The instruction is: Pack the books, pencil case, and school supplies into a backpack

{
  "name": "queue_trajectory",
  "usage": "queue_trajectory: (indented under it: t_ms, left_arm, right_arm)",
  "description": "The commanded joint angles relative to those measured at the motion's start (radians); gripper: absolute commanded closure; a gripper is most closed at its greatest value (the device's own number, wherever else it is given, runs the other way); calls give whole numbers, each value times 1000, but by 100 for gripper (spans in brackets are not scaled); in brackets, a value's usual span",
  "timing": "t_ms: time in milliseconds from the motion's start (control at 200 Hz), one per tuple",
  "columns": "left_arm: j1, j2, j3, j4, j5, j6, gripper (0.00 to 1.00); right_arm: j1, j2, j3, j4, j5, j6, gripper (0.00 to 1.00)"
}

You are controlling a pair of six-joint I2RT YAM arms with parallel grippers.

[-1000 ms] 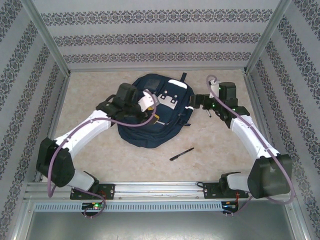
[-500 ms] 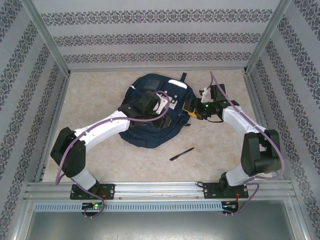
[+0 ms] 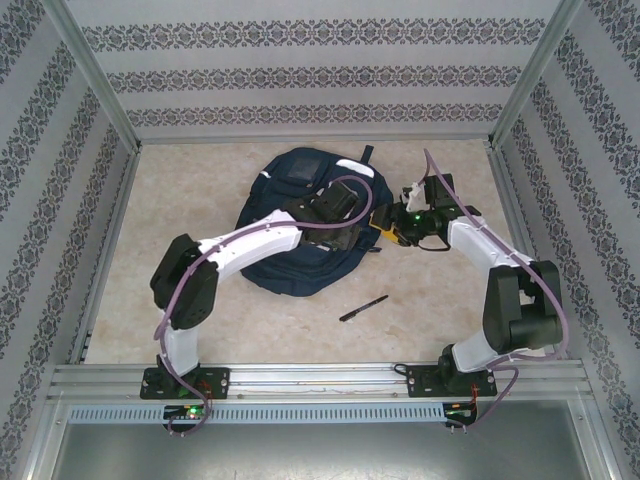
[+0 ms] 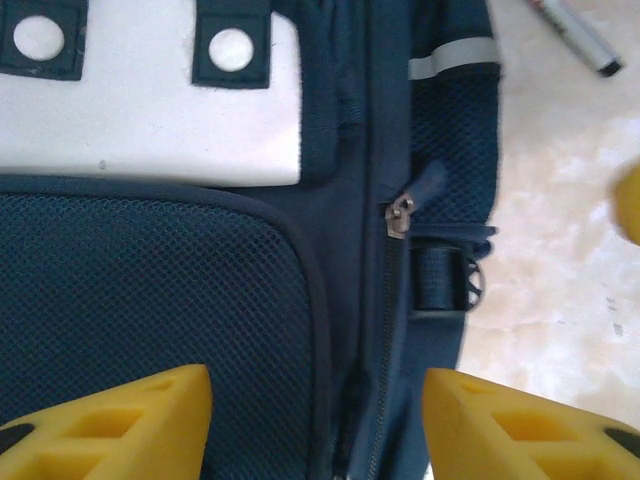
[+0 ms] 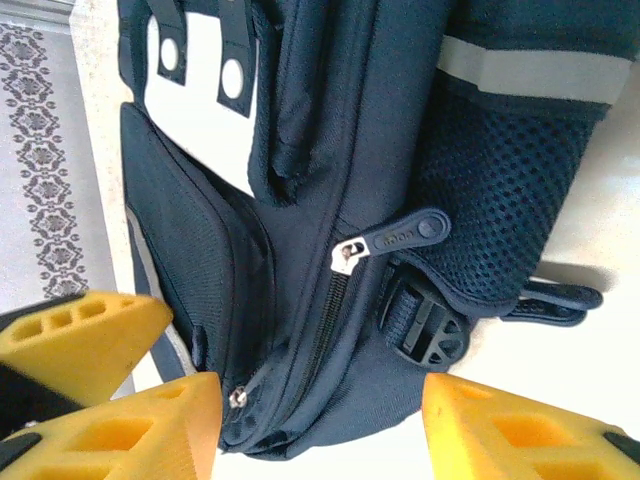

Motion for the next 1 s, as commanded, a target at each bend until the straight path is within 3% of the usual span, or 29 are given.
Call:
queue_trajectory:
  t_ms: [0, 110, 240, 380, 465, 610, 695, 774, 879, 994]
  left_arm:
    - [-8, 68, 78, -132, -70, -35, 42]
    - [-7, 129, 157, -226, -92, -29, 48]
    - [-7, 167, 235, -318, -112, -3, 73]
    - [4, 109, 217, -276, -66, 2, 100]
    - [31, 70, 199, -252, 8, -13, 100]
    - [96, -2, 109, -158, 194, -63, 100]
    - [133, -37, 56, -100, 284, -104, 100]
    - [152, -68, 21, -52, 347, -119, 100]
    - [165, -107, -24, 20, 428, -137, 100]
    - [182, -129, -60, 65, 481, -199, 100]
  right_arm:
    - [-4, -44, -29, -18, 24, -54, 44]
    - [-2, -56, -51, -26, 27, -76, 44]
    - [0, -74, -75, -27, 18, -105, 47]
    - [9, -96, -90, -31, 10, -182, 47]
    - [31, -113, -109, 24, 7, -280, 37]
    - [85, -116, -162, 278, -80, -551, 34]
    - [117, -88, -149, 304, -83, -735, 36]
    - [124, -56, -102, 273, -200, -918, 38]
    - [159, -45, -95, 276, -260, -1130, 37]
    - [202, -30, -120, 336, -249, -1289, 35]
